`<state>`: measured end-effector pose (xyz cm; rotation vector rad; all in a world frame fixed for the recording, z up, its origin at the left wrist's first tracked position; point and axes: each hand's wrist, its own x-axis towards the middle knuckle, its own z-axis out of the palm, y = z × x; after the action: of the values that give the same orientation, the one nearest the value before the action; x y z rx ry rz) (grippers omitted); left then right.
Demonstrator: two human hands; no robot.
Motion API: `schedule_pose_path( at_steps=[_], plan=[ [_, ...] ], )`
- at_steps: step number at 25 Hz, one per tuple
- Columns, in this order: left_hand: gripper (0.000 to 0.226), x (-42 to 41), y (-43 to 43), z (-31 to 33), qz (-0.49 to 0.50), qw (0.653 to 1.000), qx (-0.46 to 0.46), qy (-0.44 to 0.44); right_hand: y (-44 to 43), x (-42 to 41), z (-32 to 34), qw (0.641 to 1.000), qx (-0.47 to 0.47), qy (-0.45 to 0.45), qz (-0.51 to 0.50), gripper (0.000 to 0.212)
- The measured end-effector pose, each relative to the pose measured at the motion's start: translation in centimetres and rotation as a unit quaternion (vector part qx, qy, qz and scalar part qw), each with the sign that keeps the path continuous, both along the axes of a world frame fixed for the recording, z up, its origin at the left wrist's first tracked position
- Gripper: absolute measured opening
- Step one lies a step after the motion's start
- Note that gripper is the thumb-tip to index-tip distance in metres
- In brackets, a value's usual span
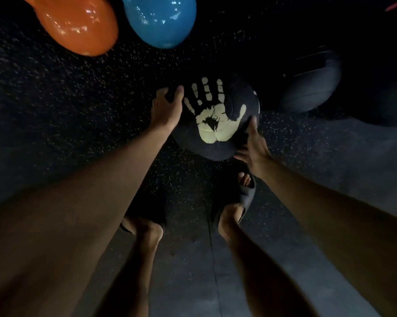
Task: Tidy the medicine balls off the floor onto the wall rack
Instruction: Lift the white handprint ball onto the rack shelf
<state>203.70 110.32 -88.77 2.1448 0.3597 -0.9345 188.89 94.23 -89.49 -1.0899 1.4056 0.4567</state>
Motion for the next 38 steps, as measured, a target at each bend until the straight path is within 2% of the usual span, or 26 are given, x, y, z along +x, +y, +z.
schedule_pose_path(
  at_steps=[2, 4, 8, 12, 14, 16, 19, 21, 23, 26, 28, 31, 33, 36, 38],
  plan=[
    [0.065, 0.9, -1.5, -0.9, -0.039, 0.999, -0.026, -0.009, 0.6, -0.2, -1.0, 0.999, 0.013, -0.005, -0.033, 0.094],
    [0.066, 1.8, -2.5, -1.4, -0.06, 0.998, -0.032, -0.01, 1.5, -0.1, -1.3, 1.0, 0.007, -0.011, -0.023, 0.099],
    [0.072, 2.8, -1.1, -1.9, -0.082, 0.996, 0.018, -0.007, 2.7, 1.0, -0.9, 0.997, -0.08, 0.007, 0.018, 0.087],
    [0.082, 2.2, 1.2, -3.1, 0.017, 0.996, 0.065, 0.063, 1.1, 3.8, 1.2, 0.973, -0.168, 0.046, 0.152, 0.079],
    [0.087, 1.1, 1.8, -3.5, 0.07, 0.984, 0.106, 0.127, -0.1, 5.6, 1.3, 0.959, -0.182, 0.046, 0.213, 0.072],
    [0.081, -0.6, 2.6, -4.0, 0.095, 0.968, 0.134, 0.192, -0.4, 6.6, 0.4, 0.944, -0.17, 0.07, 0.274, 0.071],
    [0.077, -4.1, 4.6, -5.5, 0.122, 0.948, 0.149, 0.254, 0.5, 5.3, -1.1, 0.939, -0.133, 0.091, 0.303, 0.071],
    [0.079, -5.7, 5.8, -6.5, 0.129, 0.94, 0.153, 0.277, 1.1, 3.2, -1.3, 0.94, -0.153, 0.063, 0.298, 0.061],
    [0.077, -5.9, 6.0, -7.1, 0.119, 0.946, 0.148, 0.261, 1.7, 0.6, -0.8, 0.943, -0.186, -0.009, 0.277, 0.053],
    [0.084, -4.9, 5.2, -7.6, 0.099, 0.958, 0.16, 0.218, 2.3, -3.8, 0.4, 0.915, -0.209, -0.132, 0.32, 0.068],
    [0.08, -4.0, 3.8, -7.3, 0.066, 0.966, 0.161, 0.191, 2.2, -5.6, 0.4, 0.898, -0.227, -0.148, 0.346, 0.076],
    [0.077, -2.7, 1.7, -6.6, 0.039, 0.977, 0.158, 0.14, 2.1, -5.9, -0.2, 0.914, -0.239, -0.147, 0.294, 0.077],
    [0.075, -2.4, 1.5, -6.2, 0.041, 0.983, 0.15, 0.101, 1.9, -6.7, -0.6, 0.908, -0.254, -0.158, 0.293, 0.078],
    [0.042, -2.3, 2.7, -6.7, 0.091, 0.991, 0.078, 0.063, 1.8, -8.7, -1.5, 0.884, -0.271, -0.176, 0.338, 0.079],
    [0.027, -2.3, 3.3, -6.8, 0.123, 0.991, 0.032, 0.051, 2.6, -8.4, -2.2, 0.887, -0.286, -0.18, 0.314, 0.076]
  ],
)
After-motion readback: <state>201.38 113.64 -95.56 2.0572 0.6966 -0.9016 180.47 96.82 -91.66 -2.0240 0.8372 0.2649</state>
